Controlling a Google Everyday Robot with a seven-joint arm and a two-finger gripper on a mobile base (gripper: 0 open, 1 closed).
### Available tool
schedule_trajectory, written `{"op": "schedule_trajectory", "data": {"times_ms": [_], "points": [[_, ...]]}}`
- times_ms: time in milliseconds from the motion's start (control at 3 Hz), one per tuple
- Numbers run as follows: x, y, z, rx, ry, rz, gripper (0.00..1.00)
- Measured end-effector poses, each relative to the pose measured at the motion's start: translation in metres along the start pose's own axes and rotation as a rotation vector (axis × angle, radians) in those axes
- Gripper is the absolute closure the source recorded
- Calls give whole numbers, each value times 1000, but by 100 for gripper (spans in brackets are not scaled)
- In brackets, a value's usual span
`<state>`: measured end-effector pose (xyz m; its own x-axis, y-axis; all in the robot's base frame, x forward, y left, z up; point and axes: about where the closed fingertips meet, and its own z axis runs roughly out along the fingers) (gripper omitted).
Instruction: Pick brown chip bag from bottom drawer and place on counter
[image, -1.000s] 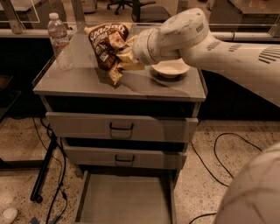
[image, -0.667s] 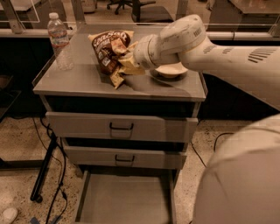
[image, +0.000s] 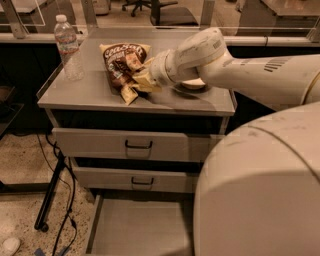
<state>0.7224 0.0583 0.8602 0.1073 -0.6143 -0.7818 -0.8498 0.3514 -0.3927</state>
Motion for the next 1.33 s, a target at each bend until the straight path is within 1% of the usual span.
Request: {"op": "schedule_trajectory", "data": {"times_ms": [333,667,1333], "points": [[-2,1,1,-2,-3,-41,82],[-2,1,1,-2,-3,-42,57],[-2,1,1,-2,-3,-42,12]]}}
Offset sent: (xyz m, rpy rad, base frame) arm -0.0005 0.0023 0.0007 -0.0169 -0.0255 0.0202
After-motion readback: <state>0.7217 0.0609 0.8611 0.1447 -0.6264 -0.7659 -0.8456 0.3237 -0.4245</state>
